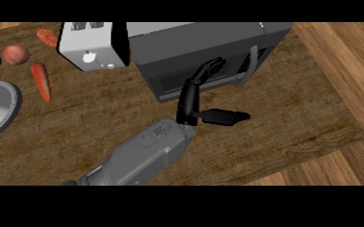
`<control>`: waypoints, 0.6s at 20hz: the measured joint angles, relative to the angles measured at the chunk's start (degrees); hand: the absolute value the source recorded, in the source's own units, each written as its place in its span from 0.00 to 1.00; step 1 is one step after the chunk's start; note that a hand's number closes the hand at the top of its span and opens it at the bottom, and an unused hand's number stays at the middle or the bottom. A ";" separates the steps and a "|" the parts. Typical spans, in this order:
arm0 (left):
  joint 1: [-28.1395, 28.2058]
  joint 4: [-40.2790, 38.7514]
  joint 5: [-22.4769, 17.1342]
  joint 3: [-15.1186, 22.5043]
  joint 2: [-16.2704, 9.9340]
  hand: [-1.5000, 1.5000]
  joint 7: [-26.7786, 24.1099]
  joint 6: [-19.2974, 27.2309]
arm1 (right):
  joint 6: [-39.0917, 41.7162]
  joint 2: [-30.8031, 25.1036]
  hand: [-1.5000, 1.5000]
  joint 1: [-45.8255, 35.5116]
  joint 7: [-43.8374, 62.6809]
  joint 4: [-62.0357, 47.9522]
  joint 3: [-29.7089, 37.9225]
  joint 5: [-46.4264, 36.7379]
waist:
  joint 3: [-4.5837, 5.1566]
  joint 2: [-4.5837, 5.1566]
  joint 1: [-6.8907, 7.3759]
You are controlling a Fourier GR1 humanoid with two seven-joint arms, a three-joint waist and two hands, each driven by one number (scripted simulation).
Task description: Pick up the milk, place it into the microwave and close the microwave
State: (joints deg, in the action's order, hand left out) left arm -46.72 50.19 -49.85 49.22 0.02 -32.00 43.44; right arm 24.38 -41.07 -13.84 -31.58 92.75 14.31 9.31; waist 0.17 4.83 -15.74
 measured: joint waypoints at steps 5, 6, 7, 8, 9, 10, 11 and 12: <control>-0.42 -0.55 -1.81 0.40 0.00 0.00 -1.99 -0.05 | -0.29 -0.35 1.00 -1.61 0.17 -0.81 -0.23 -0.65 | -0.02 0.24 0.00; -0.43 -0.61 -2.12 0.49 -0.01 0.00 -2.42 -0.06 | -0.34 -0.37 1.00 -1.85 0.18 -1.07 -0.24 -0.73 | -0.04 0.27 -0.09; -0.46 -0.70 -2.50 0.51 -0.01 0.00 -2.75 -0.05 | -0.44 -0.43 1.00 -2.18 0.15 -1.21 -0.20 -0.83 | -0.05 0.28 -0.18; -0.54 -0.80 -2.83 0.56 -0.01 0.00 -3.06 -0.03 | -0.38 -0.58 1.00 -2.47 0.18 -1.46 -0.21 -0.90 | -0.06 0.31 -0.19; -0.67 -0.70 -2.98 0.77 0.01 0.00 -3.34 -0.16 | 0.43 1.24 0.00 -2.24 0.24 -2.38 -0.72 1.36 | -0.19 0.49 0.01; -0.83 -0.64 -3.19 0.98 0.00 0.00 -3.55 -0.20 | 1.27 2.64 0.00 -2.15 0.51 -3.22 -1.31 3.23 | -0.27 0.64 0.16; -1.01 -0.64 -3.39 1.12 0.00 0.00 -3.76 -0.29 | 2.01 3.69 0.00 -2.14 0.83 -4.02 -1.78 4.76 | -0.31 0.79 0.29; -1.09 -0.70 -3.59 1.20 0.00 0.00 -4.08 -0.38 | 2.79 4.52 0.00 -2.10 1.14 -4.69 -2.22 6.13 | -0.32 0.87 0.34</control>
State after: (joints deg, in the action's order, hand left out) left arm -47.81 49.49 -53.44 50.42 0.02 -36.09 43.05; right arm 27.17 -36.56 -15.94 -30.43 88.06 12.09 15.44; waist -0.15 5.70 -15.40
